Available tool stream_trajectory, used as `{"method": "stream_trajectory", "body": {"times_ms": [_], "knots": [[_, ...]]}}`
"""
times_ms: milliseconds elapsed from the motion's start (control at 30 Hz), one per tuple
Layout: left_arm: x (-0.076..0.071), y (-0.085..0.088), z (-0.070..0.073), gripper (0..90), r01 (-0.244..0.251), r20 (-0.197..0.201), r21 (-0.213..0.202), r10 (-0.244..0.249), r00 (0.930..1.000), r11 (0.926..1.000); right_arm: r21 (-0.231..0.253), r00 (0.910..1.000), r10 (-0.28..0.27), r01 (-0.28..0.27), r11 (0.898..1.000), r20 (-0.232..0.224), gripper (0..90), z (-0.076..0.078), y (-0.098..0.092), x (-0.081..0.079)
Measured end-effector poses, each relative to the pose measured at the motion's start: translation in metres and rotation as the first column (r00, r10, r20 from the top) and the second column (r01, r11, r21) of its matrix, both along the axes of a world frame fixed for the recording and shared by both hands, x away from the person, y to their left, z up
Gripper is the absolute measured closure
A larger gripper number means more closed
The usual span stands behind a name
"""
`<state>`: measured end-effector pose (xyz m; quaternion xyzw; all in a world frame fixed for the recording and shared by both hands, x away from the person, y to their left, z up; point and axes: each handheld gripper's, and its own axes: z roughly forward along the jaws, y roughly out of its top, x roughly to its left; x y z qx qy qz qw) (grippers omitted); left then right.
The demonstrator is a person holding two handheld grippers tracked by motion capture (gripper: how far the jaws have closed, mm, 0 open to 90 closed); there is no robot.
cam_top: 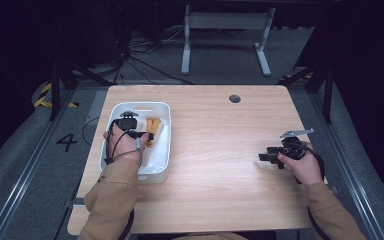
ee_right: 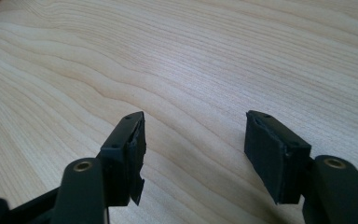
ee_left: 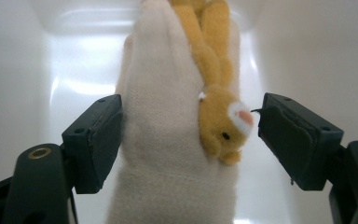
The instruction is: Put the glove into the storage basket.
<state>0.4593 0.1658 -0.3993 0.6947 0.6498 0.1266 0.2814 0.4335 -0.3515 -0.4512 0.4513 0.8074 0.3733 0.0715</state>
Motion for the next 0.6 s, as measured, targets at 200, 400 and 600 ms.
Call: {"method": "stream_trajectory", "body": {"times_ms": [200,400,600], "knots": [[-0.005,-0.002,0.014,24.9,0.008,0.034,0.019,-0.009,0.9994,0.9998,0.004,1.0,-0.005,0.005,1.0,0.006,39.1,0.001,-0.001,0.0],[-0.011,0.002,0.03,25.2,0.002,0.085,0.049,-0.007,0.9964,0.9988,0.002,1.0,-0.002,0.002,1.0,0.007,39.1,0.002,0.0,-0.001],[-0.02,-0.001,0.045,25.1,0.055,0.16,0.033,-0.06,0.9853,0.9979,0.001,0.9998,-0.001,0.001,1.0,0.02,39.9,0.003,-0.002,-0.002]]}}
